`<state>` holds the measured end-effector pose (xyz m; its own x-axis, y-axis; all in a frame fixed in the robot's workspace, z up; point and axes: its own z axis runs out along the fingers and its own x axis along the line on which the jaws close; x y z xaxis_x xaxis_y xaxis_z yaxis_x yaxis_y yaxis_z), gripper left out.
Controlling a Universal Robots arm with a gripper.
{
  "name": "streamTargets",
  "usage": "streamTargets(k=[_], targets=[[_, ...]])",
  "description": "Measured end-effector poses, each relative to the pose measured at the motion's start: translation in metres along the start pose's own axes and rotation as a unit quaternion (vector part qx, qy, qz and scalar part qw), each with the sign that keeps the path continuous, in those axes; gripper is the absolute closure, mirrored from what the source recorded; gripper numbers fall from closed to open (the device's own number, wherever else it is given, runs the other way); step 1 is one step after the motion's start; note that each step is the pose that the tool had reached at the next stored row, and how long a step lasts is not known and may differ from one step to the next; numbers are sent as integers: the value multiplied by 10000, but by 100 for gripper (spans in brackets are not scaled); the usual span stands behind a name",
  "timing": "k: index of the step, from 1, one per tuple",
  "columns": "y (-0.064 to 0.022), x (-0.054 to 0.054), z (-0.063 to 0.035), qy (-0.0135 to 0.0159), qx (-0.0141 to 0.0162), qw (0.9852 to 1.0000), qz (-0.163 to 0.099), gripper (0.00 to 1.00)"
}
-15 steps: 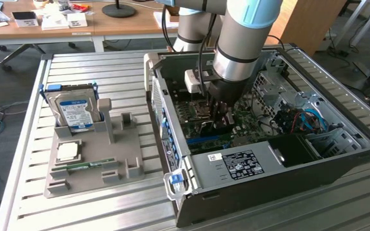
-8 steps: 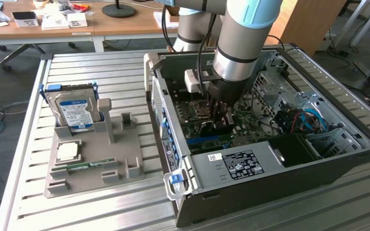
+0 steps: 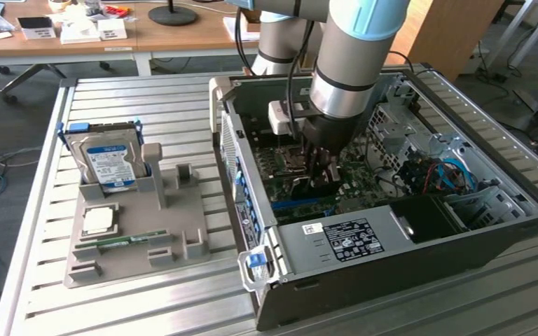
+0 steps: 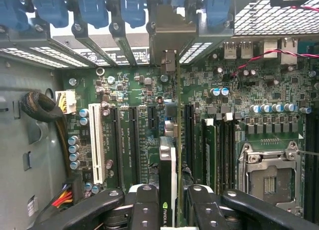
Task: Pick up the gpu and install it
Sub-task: 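Insert the gpu into the slot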
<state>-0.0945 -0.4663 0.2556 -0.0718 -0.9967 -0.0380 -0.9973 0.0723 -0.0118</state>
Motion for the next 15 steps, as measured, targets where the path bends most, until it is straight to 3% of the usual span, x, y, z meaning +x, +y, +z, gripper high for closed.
streamTargets(k=[15], targets=[[9,0,24,0,1,10000,39,73]])
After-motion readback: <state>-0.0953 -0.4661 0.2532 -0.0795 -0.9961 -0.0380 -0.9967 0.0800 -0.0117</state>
